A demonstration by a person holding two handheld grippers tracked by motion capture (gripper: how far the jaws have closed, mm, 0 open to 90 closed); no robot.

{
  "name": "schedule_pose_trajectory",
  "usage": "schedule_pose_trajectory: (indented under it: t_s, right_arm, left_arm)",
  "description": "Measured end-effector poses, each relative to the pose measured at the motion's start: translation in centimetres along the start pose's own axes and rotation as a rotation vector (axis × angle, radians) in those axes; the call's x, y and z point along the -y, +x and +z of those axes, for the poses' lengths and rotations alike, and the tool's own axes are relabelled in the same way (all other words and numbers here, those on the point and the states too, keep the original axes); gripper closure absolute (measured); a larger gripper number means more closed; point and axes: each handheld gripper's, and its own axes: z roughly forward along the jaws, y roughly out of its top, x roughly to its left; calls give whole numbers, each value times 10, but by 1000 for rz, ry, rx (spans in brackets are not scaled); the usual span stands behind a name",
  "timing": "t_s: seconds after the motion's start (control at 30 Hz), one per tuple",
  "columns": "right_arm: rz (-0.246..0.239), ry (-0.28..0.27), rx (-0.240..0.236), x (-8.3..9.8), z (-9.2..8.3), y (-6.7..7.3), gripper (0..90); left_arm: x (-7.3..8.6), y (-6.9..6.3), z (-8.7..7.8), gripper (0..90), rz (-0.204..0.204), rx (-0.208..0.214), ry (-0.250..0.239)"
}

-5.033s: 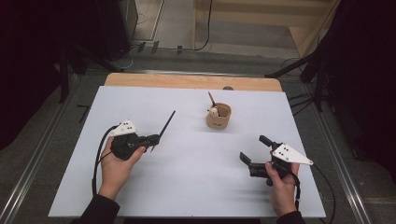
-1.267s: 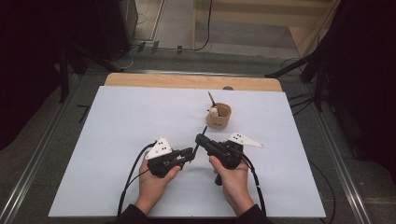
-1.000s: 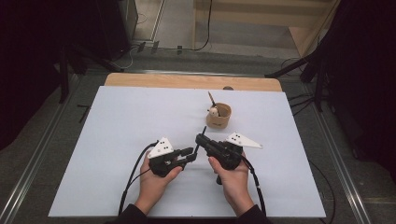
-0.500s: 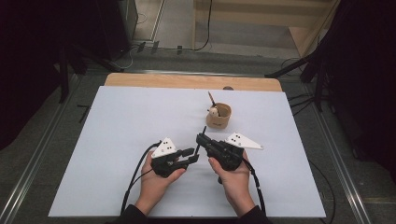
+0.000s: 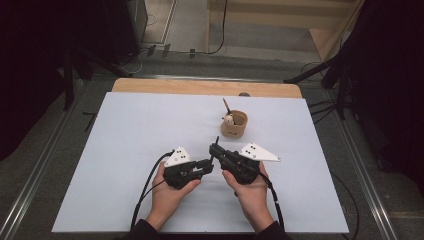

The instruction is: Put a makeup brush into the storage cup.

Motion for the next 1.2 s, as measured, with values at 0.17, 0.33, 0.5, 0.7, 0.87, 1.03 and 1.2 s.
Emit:
schedule_pose_trajectory:
  t_s: [0.17, 0.33, 0.5, 0.7, 0.87, 1.03, 1.2]
  right_arm:
    - [2, -1, -2, 0, 1, 0, 854]
    - [19, 2, 17, 2, 1, 2, 740]
    - [56, 0, 25, 8, 2, 1, 733]
    - [83, 23, 5, 12, 8, 2, 710]
    - [91, 29, 2, 14, 11, 3, 730]
    - [93, 40, -9, 15, 13, 5, 795]
    - [73, 42, 2, 14, 11, 4, 840]
  left_arm:
    - [0, -4, 0, 836, 40, 15, 10]
    - [-3, -7, 0, 848, 56, 6, -2]
    - [-5, -6, -2, 848, 44, -1, -20]
    - [-4, -3, -6, 848, 29, -10, -47]
    - [-3, -4, -7, 848, 33, -13, -46]
    - [-3, -4, -7, 848, 33, -10, -51]
    - [-3, -4, -5, 847, 21, 2, -55]
